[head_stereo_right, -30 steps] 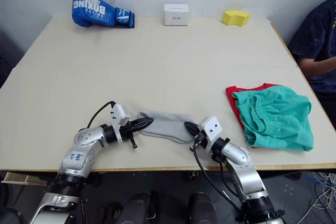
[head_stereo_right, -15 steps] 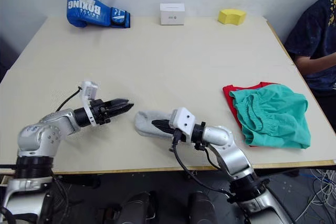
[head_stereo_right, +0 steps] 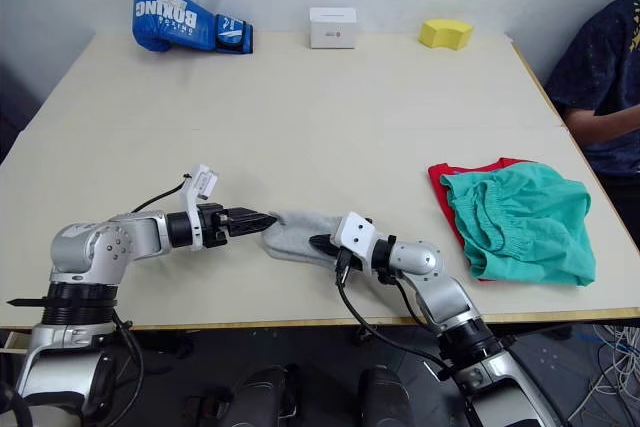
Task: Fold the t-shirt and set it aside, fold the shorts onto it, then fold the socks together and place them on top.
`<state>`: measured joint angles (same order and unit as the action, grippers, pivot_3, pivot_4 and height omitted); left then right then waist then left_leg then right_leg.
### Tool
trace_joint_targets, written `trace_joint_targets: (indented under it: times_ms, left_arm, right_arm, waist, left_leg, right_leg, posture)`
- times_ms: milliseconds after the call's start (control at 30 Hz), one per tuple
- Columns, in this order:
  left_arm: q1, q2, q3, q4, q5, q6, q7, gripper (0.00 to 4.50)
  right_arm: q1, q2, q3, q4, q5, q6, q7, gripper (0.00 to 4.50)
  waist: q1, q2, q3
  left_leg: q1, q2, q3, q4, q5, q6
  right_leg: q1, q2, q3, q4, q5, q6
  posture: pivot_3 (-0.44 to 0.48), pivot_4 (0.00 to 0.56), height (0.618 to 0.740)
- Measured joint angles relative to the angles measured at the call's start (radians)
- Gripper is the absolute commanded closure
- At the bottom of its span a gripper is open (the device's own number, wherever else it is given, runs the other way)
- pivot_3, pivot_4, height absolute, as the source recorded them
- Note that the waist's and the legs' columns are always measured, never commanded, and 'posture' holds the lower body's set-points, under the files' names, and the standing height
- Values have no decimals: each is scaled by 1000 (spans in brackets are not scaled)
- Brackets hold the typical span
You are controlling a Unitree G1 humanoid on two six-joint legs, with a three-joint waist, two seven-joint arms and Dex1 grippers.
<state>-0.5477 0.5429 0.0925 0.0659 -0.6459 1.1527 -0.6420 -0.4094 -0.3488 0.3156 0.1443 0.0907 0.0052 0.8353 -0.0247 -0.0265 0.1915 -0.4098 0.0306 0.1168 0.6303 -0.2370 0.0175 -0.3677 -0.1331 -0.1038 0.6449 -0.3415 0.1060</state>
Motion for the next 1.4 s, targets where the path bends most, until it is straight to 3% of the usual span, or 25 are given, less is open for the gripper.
trace_joint_targets:
  times_ms: [400,667,867,1200,1400]
  left_arm:
    - [-18,-10,-68,-24,22,9,-11,4454]
    - [-184,47,-187,-129,19,14,-146,4481]
    - [-297,-61,-310,-80,40,-18,-197,4481]
    - [-253,-150,-423,21,141,-169,-237,4481]
    - [-189,-186,-414,25,149,-309,-301,2628]
  right_arm:
    - [40,14,-15,-47,0,42,-43,4500]
    - [70,10,-38,-97,1,96,-84,4500]
    - [119,-4,-51,-158,1,129,-93,4500]
    - [198,-22,-79,-262,1,195,-136,4500]
    - [276,-44,-115,-355,12,239,-161,4500]
  waist:
    - [-2,0,0]
    - [1,0,0]
    - [2,0,0]
    - [3,0,0]
    - [24,0,0]
  left_leg:
    - [1,2,0,-1,-1,-3]
    - [1,2,0,-1,-4,-7]
    - [1,1,0,-1,-1,-2]
    - [1,3,1,-1,-2,-2]
    - [0,3,0,-1,-2,-2]
  right_leg:
    - [1,-1,1,-1,0,-1]
    - [1,0,1,-2,0,-1]
    - [1,1,1,-2,0,-1]
    - [0,0,1,-3,-1,-1]
    - [1,-1,2,-6,-1,-1]
  posture:
    - [0,150,740]
    - [0,150,740]
    - [0,150,740]
    - [0,150,740]
    - [0,150,740]
